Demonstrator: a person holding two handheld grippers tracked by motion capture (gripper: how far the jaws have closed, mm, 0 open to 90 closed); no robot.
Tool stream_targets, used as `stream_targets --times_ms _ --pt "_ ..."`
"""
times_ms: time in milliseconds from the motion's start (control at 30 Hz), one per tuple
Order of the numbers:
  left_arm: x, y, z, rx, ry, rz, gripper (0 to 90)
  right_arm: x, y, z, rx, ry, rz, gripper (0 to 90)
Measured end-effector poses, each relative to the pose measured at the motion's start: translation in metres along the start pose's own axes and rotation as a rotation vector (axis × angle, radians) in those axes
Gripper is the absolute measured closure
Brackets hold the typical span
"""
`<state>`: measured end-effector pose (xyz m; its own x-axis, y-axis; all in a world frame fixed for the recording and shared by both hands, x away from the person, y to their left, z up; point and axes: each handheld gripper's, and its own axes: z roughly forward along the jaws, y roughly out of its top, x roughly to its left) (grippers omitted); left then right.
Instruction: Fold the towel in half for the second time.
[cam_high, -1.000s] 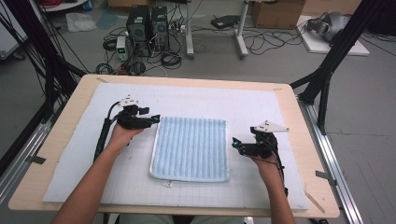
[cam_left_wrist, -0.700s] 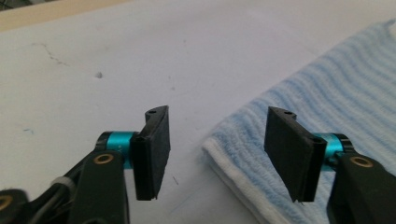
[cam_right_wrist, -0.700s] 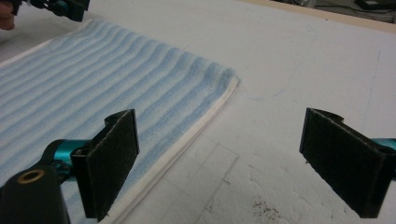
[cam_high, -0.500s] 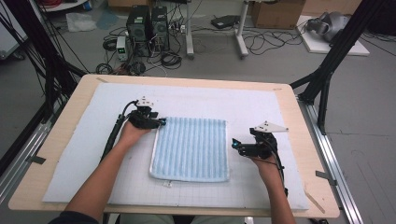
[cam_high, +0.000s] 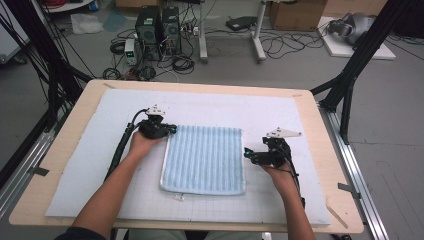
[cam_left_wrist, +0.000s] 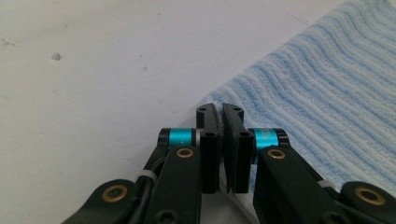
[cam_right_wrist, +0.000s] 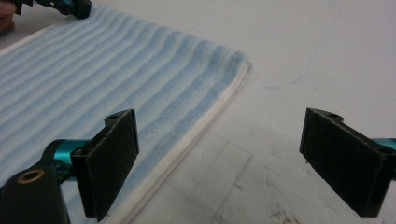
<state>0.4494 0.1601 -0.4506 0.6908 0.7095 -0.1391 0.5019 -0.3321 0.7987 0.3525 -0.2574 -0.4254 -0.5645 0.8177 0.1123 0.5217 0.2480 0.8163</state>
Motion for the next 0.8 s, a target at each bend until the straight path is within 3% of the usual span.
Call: stream_targets --times_ms 267,367,567,800 --pt "0.0 -0.002 -0.004 -0.019 -0.007 -0.03 86.1 -0.008 0.026 0.032 0.07 0.016 -0.004 11.1" --pt "0.001 -0.002 -0.005 -0.017 -0.009 -0.034 86.1 -0.01 0.037 0.043 0.078 0.014 -0.018 16.1" --pt "0.001 -0.002 -0.005 -0.017 -0.01 -0.039 86.1 -0.017 0.042 0.065 0.116 -0.001 -0.03 22.0" --pt "0.001 -0.003 -0.004 -0.012 -0.009 -0.048 86.1 -0.019 0.04 0.081 0.15 0.011 -0.035 47.1"
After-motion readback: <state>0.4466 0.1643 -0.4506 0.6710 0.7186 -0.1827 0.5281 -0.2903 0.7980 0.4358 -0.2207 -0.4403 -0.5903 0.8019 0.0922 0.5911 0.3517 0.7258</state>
